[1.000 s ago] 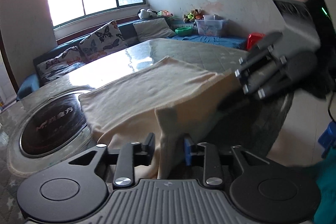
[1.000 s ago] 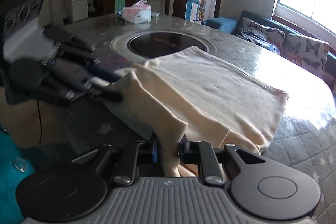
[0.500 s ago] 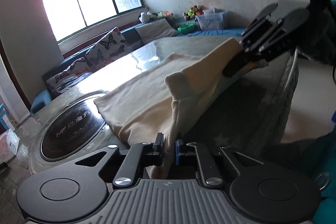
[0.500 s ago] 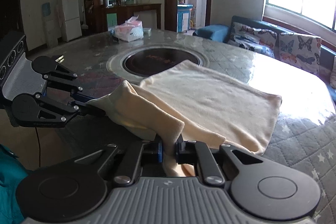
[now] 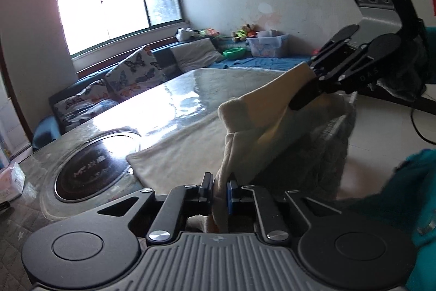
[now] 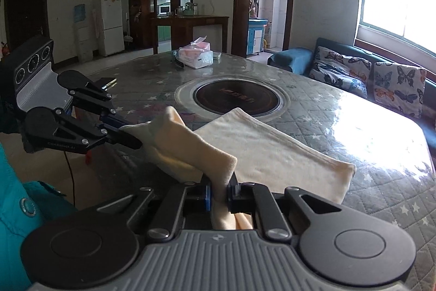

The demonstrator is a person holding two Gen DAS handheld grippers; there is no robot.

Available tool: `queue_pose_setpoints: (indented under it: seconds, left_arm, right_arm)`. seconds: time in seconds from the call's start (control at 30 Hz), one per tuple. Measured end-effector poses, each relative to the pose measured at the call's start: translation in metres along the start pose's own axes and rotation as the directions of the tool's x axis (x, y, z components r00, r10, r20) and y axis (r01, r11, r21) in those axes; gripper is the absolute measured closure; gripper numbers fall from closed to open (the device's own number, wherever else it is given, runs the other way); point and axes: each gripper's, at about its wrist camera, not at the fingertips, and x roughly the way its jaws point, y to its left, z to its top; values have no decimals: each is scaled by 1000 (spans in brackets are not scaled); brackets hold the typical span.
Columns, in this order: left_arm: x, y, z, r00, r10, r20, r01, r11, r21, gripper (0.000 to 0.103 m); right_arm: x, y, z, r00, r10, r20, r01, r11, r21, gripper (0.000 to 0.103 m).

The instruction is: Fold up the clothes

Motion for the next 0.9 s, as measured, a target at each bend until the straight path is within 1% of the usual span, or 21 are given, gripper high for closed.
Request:
queue_pose_setpoints:
  seconds: [0.07, 0.3, 0.47, 0.53, 0.57, 0.67, 0.73, 0.8, 0.83, 0.87, 0.9]
  left_arm:
    - [10, 10, 3, 1000, 15, -1, -15, 999, -30, 92]
    - [63, 56, 32, 997, 78, 1, -77, 995, -67, 92]
    - [122, 90, 50, 991, 128, -46, -132, 986, -106, 92]
    - [147, 100, 48, 984, 154, -88, -164, 978, -126, 91]
    - [158, 104, 44, 981, 166, -103, -180, 974, -140, 91]
    - [188, 116, 30, 969, 185, -163, -216, 956, -201, 91]
    - [197, 120, 23, 962, 201, -185, -241, 944, -225, 90]
    - [198, 121, 22, 959, 214, -187, -255, 939, -233, 88]
    - [196, 121, 23, 958, 215, -188, -257, 936, -239, 87]
    - [195, 122, 24, 958, 217, -189, -260, 934, -245, 85]
    - [193, 122, 27, 957, 220, -190, -263, 932, -250, 82]
  right_arm:
    - [6, -7, 6, 1000, -5, 0, 5, 1000, 7, 94]
    - [28, -35, 31, 1000, -23, -5, 23, 999, 33, 94]
    - [68, -73, 55, 999, -45, -25, 46, 998, 51, 94]
    - [91, -90, 61, 997, -62, -44, 65, 996, 63, 93]
    - [105, -98, 63, 995, -76, -61, 81, 994, 74, 91]
    - [138, -112, 56, 990, -115, -80, 123, 987, 101, 90]
    - [146, -116, 48, 986, -140, -85, 150, 981, 126, 90]
    - [153, -120, 40, 982, -165, -91, 178, 972, 152, 89]
    - [156, -121, 36, 980, -178, -94, 192, 967, 165, 87]
    - [159, -123, 32, 977, -190, -97, 205, 962, 178, 83]
    - [157, -125, 30, 975, -203, -94, 217, 957, 192, 83]
